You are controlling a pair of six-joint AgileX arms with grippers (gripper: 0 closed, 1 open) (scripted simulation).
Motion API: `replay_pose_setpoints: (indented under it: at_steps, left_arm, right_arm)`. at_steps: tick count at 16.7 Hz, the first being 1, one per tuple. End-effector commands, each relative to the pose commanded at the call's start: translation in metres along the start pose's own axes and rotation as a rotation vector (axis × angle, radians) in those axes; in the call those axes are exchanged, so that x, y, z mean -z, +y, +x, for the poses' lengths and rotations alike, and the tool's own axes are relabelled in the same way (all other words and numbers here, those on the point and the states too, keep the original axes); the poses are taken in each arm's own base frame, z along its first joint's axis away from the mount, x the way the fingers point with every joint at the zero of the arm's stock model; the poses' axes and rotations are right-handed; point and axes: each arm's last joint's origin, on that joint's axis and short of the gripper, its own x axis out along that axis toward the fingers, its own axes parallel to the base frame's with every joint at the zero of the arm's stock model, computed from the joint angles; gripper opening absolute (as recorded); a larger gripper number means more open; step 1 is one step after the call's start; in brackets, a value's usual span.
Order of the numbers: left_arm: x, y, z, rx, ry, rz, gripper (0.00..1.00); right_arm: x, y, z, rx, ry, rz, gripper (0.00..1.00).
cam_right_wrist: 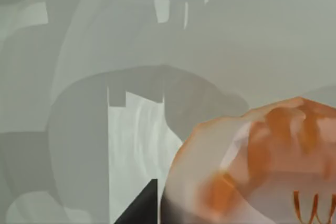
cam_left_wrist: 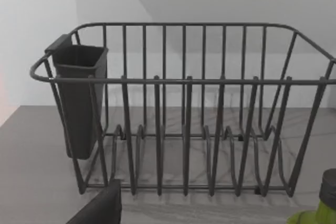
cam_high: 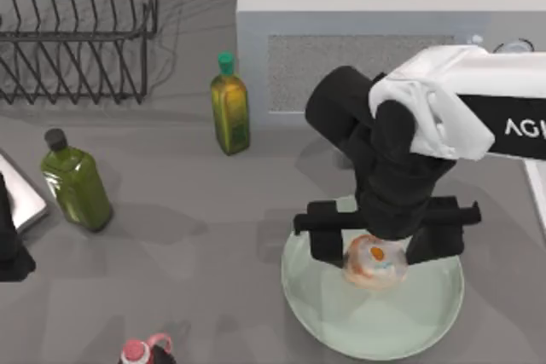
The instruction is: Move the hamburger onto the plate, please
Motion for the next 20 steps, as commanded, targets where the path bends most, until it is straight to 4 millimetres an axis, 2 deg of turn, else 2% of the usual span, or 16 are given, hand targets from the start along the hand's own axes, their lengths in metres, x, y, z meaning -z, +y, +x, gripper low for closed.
replay_pose_setpoints:
  at_steps: [1, 14, 20]
  left_arm:
    - [0.0, 0.0, 0.0, 0.0, 0.0, 0.0, 1.0]
    - [0.0, 0.0, 0.0, 0.0, 0.0, 0.0, 1.0]
    - [0.0, 0.0, 0.0, 0.0, 0.0, 0.0, 1.0]
  right_arm:
    - [0.0, 0.0, 0.0, 0.0, 0.0, 0.0, 0.0]
    - [0.0, 0.0, 0.0, 0.0, 0.0, 0.0, 0.98]
    - [0.0, 0.0, 0.0, 0.0, 0.0, 0.0, 1.0]
